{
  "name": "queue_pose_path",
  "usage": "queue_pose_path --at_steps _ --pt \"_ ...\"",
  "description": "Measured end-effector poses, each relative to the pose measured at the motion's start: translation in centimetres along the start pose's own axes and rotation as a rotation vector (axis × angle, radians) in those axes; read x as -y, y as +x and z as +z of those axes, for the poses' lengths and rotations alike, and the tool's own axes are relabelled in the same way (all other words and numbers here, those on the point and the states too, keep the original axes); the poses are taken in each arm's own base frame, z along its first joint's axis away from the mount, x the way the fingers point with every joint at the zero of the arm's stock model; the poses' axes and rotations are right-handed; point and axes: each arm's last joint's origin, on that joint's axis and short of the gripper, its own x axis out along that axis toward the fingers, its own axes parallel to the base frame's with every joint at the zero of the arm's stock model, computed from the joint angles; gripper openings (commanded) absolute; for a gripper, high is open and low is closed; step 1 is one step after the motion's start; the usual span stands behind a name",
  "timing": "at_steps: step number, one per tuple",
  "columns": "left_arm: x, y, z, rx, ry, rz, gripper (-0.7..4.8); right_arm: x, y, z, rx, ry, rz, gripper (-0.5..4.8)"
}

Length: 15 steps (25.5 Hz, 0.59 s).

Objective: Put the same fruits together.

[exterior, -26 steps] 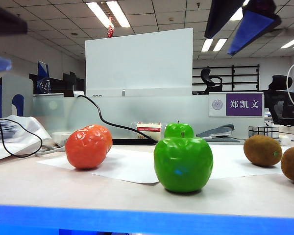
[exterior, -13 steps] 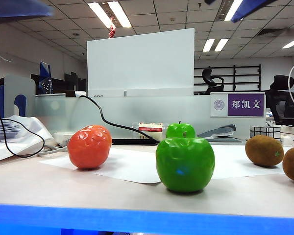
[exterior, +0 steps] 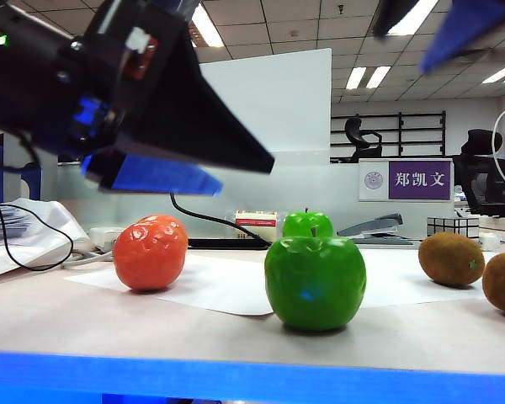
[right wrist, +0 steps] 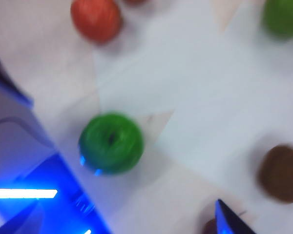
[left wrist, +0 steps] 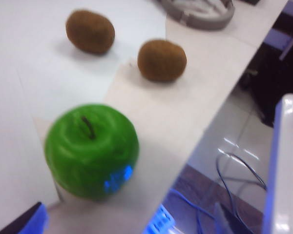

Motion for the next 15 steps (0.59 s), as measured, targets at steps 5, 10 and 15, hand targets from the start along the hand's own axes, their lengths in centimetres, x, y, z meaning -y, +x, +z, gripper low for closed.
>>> queue_pose_path --at_steps 5,10,15 --pt "0.5 0.0 0.8 0.065 0.029 -0.011 4.79 0.1 3.7 -3.4 -0.119 0.054 0.074 4.79" --pt "0.5 0.0 0.6 0.048 0.028 -0.005 4.79 0.2 6.1 -4.9 -0.088 0.105 0.143 4.79" --pt "0.4 0.0 0.2 0.005 0.038 0.029 4.79 0.0 7.6 -4.8 -0.078 0.098 0.177 4.79"
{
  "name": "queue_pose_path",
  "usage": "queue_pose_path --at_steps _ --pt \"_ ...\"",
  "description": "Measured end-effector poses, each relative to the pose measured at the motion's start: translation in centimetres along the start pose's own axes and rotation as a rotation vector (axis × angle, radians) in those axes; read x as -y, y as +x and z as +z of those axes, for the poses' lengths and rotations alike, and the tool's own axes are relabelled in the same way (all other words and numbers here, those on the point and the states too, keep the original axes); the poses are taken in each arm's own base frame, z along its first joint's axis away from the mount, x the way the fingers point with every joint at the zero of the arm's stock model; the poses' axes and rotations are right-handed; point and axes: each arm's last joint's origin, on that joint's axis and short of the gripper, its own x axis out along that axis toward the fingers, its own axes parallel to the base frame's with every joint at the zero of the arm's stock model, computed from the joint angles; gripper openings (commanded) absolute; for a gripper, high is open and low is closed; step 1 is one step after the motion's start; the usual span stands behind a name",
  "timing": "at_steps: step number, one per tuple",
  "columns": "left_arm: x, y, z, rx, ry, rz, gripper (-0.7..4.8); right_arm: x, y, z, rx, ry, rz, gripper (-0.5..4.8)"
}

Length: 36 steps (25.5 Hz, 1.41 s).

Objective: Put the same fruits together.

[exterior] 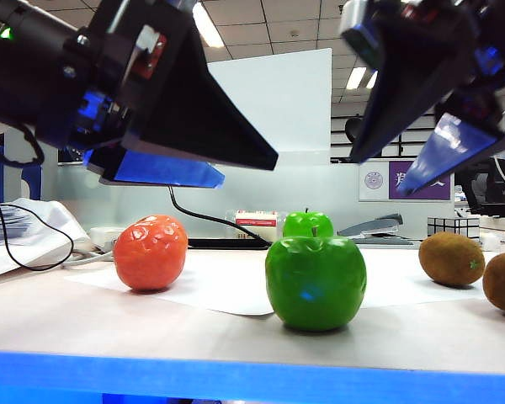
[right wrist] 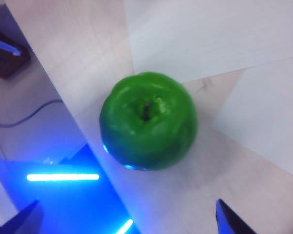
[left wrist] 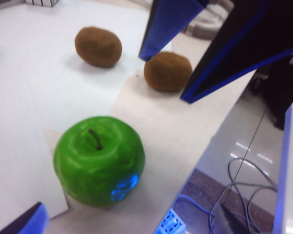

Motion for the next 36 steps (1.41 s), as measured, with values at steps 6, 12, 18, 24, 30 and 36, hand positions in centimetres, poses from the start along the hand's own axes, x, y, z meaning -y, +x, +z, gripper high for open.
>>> queue_pose_path --at_steps 6,12,18,24,30,36 --pt "-0.1 -0.1 0.0 -0.006 0.010 0.042 4.79 -1.4 3.1 0.5 -0.068 -0.065 0.047 4.79" --pt "-0.1 -1.1 0.9 0.047 0.023 0.081 4.79 -2.7 5.3 0.6 -0.125 -0.130 0.017 4.79" --pt "-0.2 -1.9 0.5 -0.012 0.003 0.081 4.79 -2.4 6.6 1.4 -0.077 -0.160 -0.072 4.79" --pt "-0.1 -1.9 0.3 -0.038 -0.005 0.068 4.79 -1.9 8.0 1.6 -0.063 -0.168 -0.117 4.79" --pt "-0.2 -2.0 0.1 -0.054 -0.011 0.070 4.79 -1.6 9.1 1.9 -0.038 -0.147 -0.116 4.79" --pt "-0.2 -2.0 0.1 -0.057 -0.012 0.069 4.79 -1.3 10.7 2.1 -0.027 -0.127 -0.110 4.79"
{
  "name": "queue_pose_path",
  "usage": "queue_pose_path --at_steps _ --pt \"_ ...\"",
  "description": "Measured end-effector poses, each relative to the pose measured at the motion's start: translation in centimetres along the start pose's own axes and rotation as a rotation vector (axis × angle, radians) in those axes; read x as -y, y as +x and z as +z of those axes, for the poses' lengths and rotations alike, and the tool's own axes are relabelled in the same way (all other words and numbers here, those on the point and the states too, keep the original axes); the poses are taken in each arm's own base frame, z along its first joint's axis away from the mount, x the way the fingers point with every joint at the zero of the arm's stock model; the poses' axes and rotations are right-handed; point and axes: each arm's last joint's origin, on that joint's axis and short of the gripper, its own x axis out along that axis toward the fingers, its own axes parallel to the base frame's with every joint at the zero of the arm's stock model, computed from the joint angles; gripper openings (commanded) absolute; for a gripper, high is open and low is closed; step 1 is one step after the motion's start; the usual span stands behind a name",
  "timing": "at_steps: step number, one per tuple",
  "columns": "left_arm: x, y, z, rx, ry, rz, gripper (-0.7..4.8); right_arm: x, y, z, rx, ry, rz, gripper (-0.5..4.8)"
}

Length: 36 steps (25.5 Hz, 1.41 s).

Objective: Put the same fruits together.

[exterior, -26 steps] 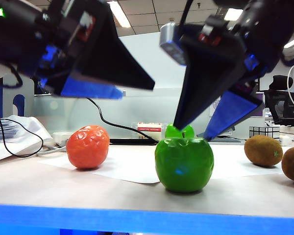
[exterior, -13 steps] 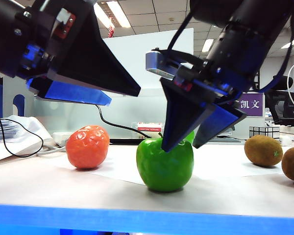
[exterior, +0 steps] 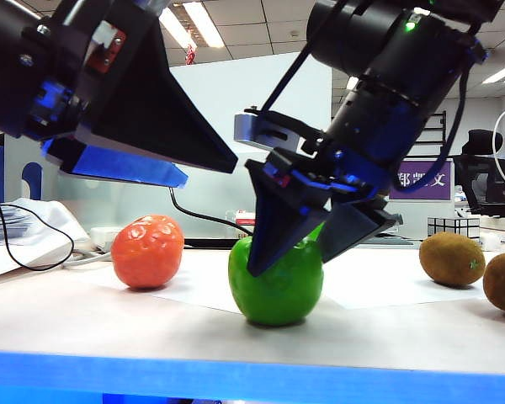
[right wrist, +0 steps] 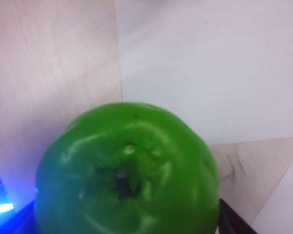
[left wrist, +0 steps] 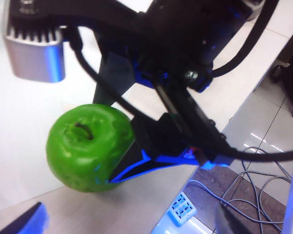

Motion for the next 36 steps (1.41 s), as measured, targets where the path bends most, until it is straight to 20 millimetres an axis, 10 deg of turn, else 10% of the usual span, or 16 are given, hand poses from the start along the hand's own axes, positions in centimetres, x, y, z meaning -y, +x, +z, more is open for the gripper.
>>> queue_pose_path --at_steps 3,6,8,23,36 --pt "0.0 0.0 -0.1 -0.007 -0.002 0.000 4.79 -0.2 0.2 0.2 0.018 -0.004 -0.001 4.79" --pt "0.0 0.0 -0.1 -0.008 -0.002 0.000 4.79 -0.1 0.3 0.3 0.027 0.006 -0.003 1.33" --pt "0.0 0.0 -0.2 -0.016 -0.004 -0.001 4.79 -0.1 0.3 0.3 0.034 0.005 -0.004 -0.03" --pt "0.0 0.0 -0.2 -0.025 -0.006 -0.001 4.79 1.5 -0.5 1.2 0.112 0.029 -0.093 -0.05" --pt "0.0 0.0 -0.2 -0.023 -0.006 -0.001 4.79 13.6 -4.2 3.8 0.387 0.170 -0.417 -0.05"
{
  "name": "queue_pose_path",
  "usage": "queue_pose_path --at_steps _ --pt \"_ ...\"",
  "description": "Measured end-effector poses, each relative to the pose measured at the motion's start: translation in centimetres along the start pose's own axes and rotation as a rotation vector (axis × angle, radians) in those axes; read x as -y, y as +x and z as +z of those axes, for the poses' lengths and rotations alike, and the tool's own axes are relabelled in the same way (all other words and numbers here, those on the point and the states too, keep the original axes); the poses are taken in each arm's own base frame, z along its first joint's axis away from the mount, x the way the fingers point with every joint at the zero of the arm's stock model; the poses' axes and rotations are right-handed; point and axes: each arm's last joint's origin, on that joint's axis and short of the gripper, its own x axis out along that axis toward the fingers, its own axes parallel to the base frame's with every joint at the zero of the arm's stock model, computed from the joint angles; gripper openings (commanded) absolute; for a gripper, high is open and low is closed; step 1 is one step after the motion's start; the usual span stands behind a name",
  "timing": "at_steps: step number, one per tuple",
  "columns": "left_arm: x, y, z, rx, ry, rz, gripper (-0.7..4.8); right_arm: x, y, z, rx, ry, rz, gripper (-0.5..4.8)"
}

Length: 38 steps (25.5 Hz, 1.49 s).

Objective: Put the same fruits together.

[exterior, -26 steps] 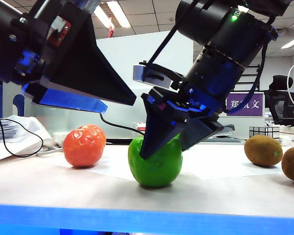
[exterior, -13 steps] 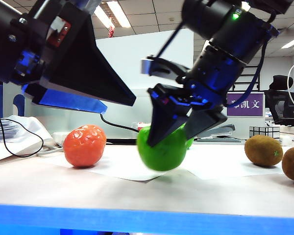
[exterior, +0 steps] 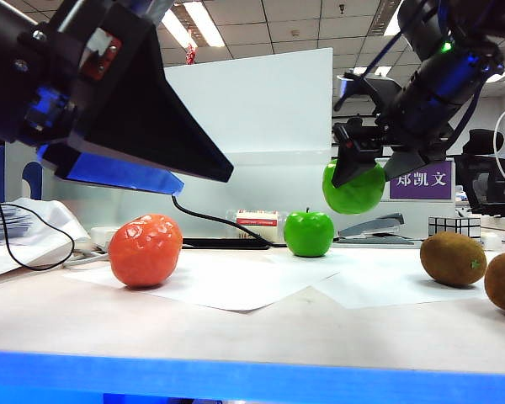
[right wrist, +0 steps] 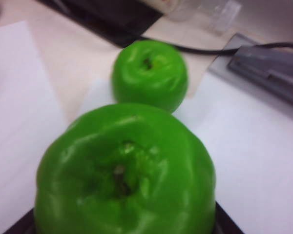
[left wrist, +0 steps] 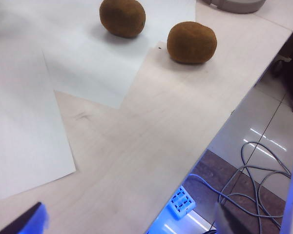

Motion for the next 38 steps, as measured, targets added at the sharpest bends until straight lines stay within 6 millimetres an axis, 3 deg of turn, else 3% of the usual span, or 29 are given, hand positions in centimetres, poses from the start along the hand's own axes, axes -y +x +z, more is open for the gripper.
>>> queue_pose_path --at_steps 6,19,38 --pt "0.0 0.0 0.1 0.008 0.002 0.001 4.79 0.6 2.1 0.6 -0.020 -0.032 0.002 -0.05" --pt "0.0 0.0 0.3 0.026 0.007 0.002 4.79 0.5 5.3 -2.5 -0.144 -0.054 0.025 -0.05" --pt "0.0 0.0 0.3 0.025 0.007 0.002 4.79 0.6 6.1 -2.2 -0.067 -0.064 0.011 -0.05"
